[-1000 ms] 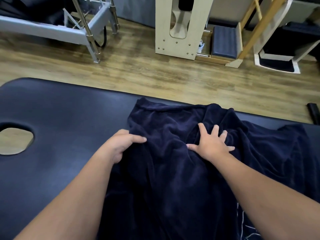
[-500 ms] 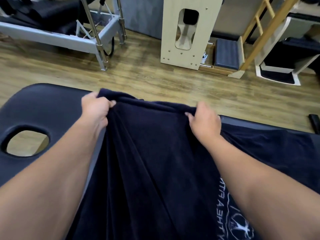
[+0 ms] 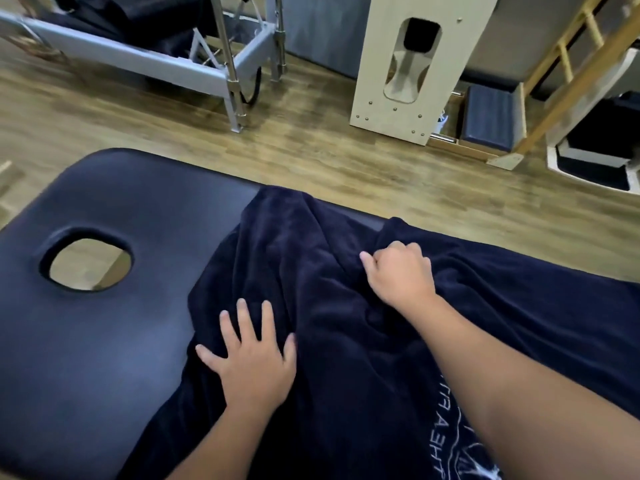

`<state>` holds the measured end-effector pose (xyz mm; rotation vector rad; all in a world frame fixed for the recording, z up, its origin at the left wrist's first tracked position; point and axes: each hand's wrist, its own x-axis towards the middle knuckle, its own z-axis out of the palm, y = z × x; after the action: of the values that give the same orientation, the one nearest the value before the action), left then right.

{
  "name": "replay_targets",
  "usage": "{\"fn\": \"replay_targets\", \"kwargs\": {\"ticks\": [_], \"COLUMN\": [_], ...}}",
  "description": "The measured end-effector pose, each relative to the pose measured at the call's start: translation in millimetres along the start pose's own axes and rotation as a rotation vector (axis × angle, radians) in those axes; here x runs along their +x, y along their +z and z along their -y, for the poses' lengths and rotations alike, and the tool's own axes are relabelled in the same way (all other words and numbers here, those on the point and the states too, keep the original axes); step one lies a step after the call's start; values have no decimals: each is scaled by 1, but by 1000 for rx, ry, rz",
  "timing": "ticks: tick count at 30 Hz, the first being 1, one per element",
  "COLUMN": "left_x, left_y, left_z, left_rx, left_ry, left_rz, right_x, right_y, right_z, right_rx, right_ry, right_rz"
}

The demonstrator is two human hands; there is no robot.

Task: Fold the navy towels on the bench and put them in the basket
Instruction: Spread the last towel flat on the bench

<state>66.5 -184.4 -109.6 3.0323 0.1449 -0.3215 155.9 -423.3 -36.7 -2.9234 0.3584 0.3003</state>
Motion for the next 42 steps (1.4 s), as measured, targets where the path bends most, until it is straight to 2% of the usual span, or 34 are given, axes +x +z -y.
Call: {"fn": "replay_targets", "kwargs": {"ticks": [4,7,16,18,20,24,26,28,30,32,34,37,39,42], "left_x": [4,8,12,12,12,9,9,10,13,16,20,24,24,25], "left_y": [10,17,21,19,15,6,0,-8,-14,-23,-32,-39,-39,-36], "left_z": [0,-1,-2,-2,-3,-3,-2,-1,3,5,5,5,4,1], "left_rx": [40,61,53,60,59,60,49,27,-13,-41,-51,-59,-39,-27], "left_ry": [-3,-20,-38,-40,-43,-46,-47,-27,7,18,26,29,33,17], "left_rz": [28,21,5,15,29,69,83,113,155,213,267,328,334,349], "right_x": [31,53,88,78,57,9,-4,-6,1,7,11,18,32,58], "right_y": [-7,-4,3,-2,-8,-15,-15,-11,-1,7,16,15,4,-16], "right_z": [3,15,47,54,62,72,72,71,66,66,69,81,87,94], "right_rx": [61,172,62,67,92,51,84,221,304,180,92,123,117,113], "right_ry": [-118,-175,-34,-151,-357,-707,-728,-606,-398,-229,-176,-180,-146,-112], "right_rz": [-47,29,150,149,119,319,484,567,458,354,377,382,235,-121]}}
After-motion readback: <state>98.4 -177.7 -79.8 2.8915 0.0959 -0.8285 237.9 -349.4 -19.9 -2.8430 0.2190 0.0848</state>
